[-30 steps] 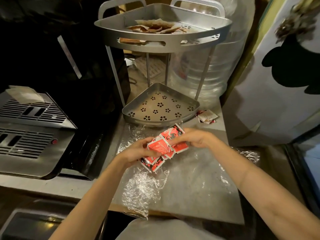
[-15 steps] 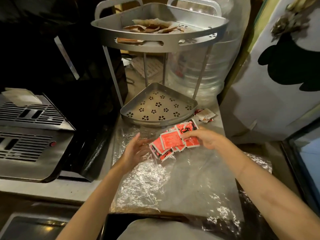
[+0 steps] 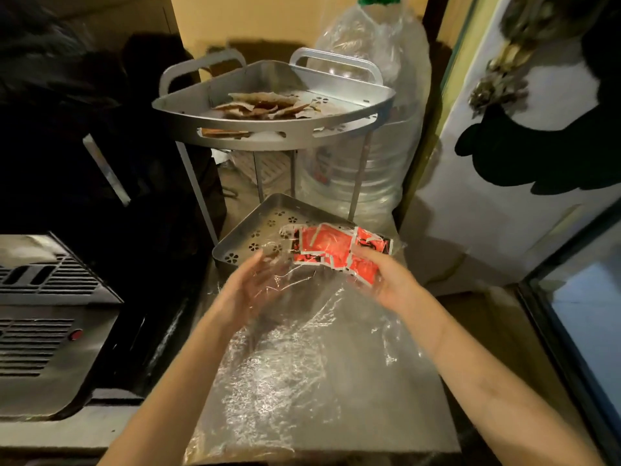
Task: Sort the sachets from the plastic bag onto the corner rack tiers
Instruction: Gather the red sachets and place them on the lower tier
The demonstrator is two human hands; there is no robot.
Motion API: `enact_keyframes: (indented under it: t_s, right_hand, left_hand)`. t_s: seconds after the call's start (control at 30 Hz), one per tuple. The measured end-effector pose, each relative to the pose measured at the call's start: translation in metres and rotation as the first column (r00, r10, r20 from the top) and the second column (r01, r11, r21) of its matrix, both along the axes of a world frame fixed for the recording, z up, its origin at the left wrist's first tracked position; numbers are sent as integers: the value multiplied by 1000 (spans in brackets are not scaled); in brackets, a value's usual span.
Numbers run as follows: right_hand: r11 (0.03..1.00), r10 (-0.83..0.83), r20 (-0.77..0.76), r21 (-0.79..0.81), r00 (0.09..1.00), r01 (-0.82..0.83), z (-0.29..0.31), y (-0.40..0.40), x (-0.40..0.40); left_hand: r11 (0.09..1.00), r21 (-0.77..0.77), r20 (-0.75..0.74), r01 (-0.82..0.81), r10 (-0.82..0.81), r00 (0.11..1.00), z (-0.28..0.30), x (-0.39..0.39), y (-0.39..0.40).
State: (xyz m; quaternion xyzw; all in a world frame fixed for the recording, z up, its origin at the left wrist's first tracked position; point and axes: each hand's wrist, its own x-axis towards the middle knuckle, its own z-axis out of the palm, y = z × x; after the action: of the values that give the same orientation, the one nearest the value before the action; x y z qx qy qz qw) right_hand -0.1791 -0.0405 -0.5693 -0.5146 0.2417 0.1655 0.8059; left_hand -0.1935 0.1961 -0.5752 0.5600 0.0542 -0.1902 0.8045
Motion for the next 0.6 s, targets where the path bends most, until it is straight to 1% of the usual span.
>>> enact_keyframes:
  t_s: [0.1, 0.2, 0.23, 0.37, 0.4, 0.5, 0.6]
  right_hand:
    - [997, -24, -22, 70, 999, 25, 0, 12, -8]
    - [995, -12, -27, 104, 1000, 15, 0, 13, -15]
    - [995, -8, -18, 103, 1000, 10, 2, 12, -17]
    - [996, 56, 83, 59, 995, -61, 13, 9, -21]
    - [996, 70, 115, 53, 991, -77, 18, 8, -22]
    - [994, 99, 217, 13, 971, -104, 36, 5, -22]
    - [993, 114, 314, -61, 943, -100, 55, 1, -20]
  left_hand:
    - [999, -9, -30, 41, -41, 999, 13, 11, -11]
    - [990, 87, -61, 112, -107, 992, 18, 11, -22]
    - [988, 90, -87, 127, -120, 989, 18, 11, -24]
    - [981, 130, -184, 144, -119, 976, 23, 12, -32]
    - [980, 146, -187, 139, -110, 976, 26, 12, -34]
    - [984, 162, -140, 76, -53, 989, 40, 14, -39]
    - [983, 182, -6, 28, -27, 1000, 57, 18, -41]
